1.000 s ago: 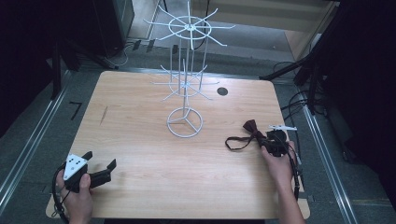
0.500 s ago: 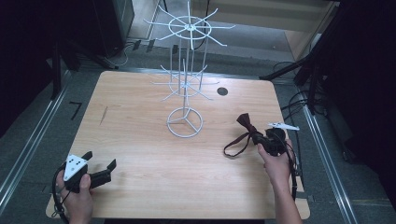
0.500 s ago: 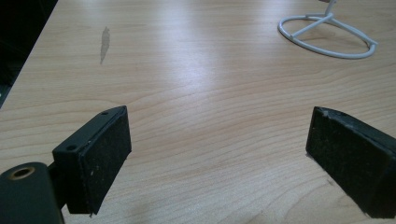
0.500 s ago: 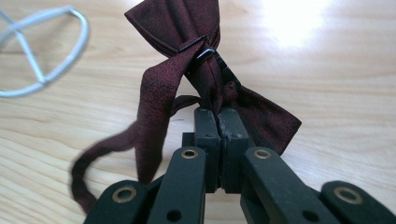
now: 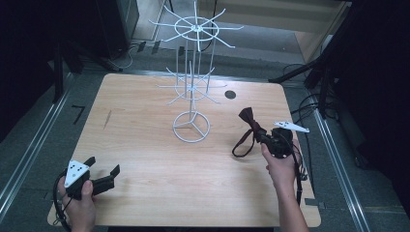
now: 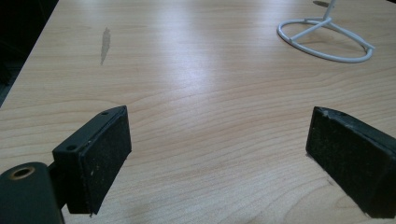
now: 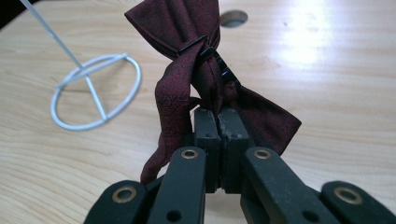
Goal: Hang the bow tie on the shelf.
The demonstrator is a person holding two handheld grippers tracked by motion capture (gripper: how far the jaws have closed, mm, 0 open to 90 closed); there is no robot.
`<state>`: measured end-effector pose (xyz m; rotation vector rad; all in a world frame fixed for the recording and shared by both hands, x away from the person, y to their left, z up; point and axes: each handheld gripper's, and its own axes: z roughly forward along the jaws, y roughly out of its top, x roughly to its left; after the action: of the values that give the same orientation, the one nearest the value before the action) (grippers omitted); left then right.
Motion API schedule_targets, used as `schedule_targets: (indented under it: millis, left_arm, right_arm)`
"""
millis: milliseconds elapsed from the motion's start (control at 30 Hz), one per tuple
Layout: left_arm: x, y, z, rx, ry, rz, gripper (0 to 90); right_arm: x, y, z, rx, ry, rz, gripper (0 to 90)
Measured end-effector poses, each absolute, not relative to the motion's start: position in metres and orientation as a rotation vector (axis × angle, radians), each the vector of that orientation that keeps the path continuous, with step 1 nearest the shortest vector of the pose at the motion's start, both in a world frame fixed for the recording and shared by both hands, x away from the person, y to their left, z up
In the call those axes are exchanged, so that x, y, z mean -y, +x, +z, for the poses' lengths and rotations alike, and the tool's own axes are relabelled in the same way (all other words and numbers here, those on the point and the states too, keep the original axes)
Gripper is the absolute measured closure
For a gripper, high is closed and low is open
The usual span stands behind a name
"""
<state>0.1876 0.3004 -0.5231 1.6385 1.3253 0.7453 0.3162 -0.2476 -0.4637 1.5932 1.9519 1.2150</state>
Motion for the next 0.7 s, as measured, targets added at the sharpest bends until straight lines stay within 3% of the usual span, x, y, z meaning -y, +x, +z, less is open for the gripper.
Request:
schedule_targets:
  millis: [700]
  left_arm:
    - [-0.301,0.188,-0.523,-1.326,1.639,0.738,7.3]
  right_arm:
    - [0.217,0.318,-0.426,-1.885,1.531,1.323,89.4]
